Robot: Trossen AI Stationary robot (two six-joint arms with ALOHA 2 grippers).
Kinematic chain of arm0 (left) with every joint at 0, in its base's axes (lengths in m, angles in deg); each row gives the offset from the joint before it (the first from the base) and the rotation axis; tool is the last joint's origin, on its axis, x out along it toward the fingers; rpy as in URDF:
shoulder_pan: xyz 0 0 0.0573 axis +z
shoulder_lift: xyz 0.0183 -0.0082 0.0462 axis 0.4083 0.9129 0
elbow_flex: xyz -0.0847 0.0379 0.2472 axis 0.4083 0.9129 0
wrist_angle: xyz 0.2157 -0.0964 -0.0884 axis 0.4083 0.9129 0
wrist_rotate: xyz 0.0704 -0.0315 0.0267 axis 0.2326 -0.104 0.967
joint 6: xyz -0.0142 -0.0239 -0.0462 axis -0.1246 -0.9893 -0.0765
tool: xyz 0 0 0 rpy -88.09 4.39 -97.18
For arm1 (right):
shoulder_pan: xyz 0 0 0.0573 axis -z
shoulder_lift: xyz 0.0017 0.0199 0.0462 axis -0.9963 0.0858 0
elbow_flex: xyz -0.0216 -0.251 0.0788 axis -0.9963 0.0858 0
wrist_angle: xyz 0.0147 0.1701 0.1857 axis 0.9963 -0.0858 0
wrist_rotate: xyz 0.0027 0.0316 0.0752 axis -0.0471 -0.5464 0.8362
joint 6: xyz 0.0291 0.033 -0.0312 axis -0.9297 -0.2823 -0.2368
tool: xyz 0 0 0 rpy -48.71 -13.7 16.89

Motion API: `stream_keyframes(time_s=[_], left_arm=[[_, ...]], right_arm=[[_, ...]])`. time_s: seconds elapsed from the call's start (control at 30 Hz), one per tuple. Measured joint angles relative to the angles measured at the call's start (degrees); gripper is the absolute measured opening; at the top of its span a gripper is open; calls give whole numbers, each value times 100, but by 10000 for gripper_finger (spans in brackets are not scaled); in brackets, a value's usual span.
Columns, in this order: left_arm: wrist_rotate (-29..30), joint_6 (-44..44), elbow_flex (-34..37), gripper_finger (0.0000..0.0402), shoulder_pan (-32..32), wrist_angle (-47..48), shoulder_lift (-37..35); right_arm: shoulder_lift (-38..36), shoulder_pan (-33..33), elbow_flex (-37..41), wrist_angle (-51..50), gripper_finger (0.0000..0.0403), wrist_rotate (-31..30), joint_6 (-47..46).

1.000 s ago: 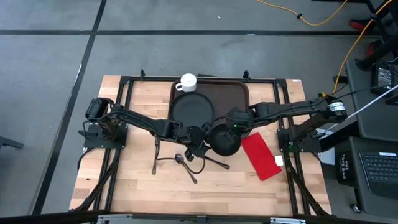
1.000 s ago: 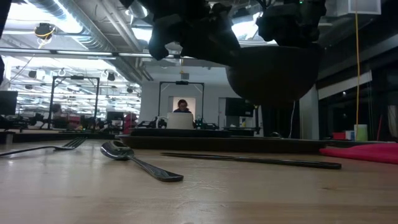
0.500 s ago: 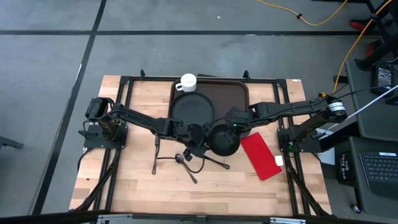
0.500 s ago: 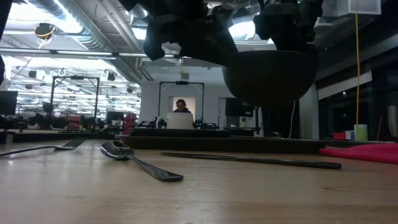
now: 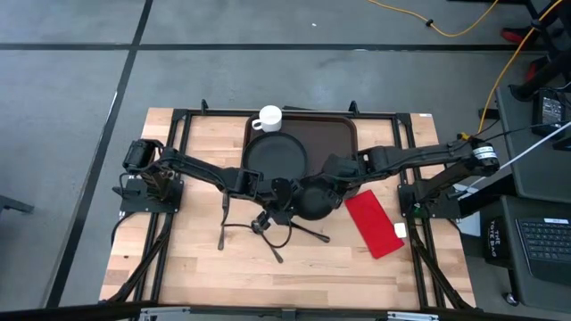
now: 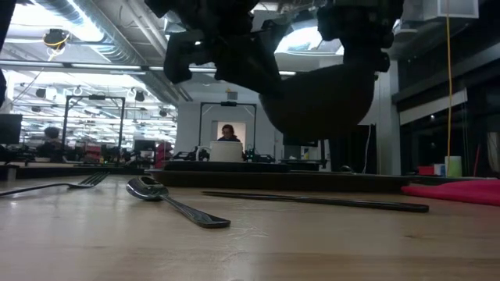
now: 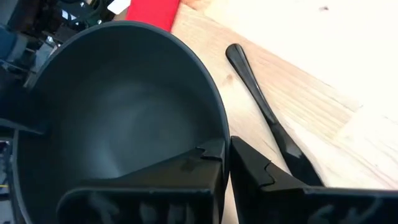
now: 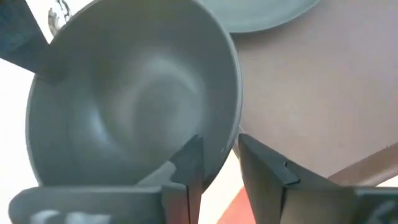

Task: Set up tray
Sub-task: Put the black bowl on top of the black plate on the brown serving tray

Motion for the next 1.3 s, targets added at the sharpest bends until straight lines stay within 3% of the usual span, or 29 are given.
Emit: stream_keyframes(time_s=[0.27, 0.47, 0.67, 0.87, 1.0, 1.3], left_arm=[[6, -58, 3, 3, -3, 221, -37], [63, -151, 2, 3, 26, 564, -410], [-71, -600, 2, 3, 278, 1358, -1115], [-471, -1076, 275, 3, 849, 1531, -1730], [-450, -1297, 700, 3, 1221, 1492, -1971], [-334, -1499, 1172, 3, 1792, 1282, -2087]], right_arm=[[-11, 2, -583, -69, 109, -31, 273], [-22, 3, -1190, -225, 110, -889, 822], [-63, -111, -1211, -39, 88, -1133, 1396], [-120, -262, -621, 605, 10, -1300, 1801], [-328, -284, 47, 1485, 15, -948, 1992], [-979, -282, 1945, 4054, 12, -970, 2230]])
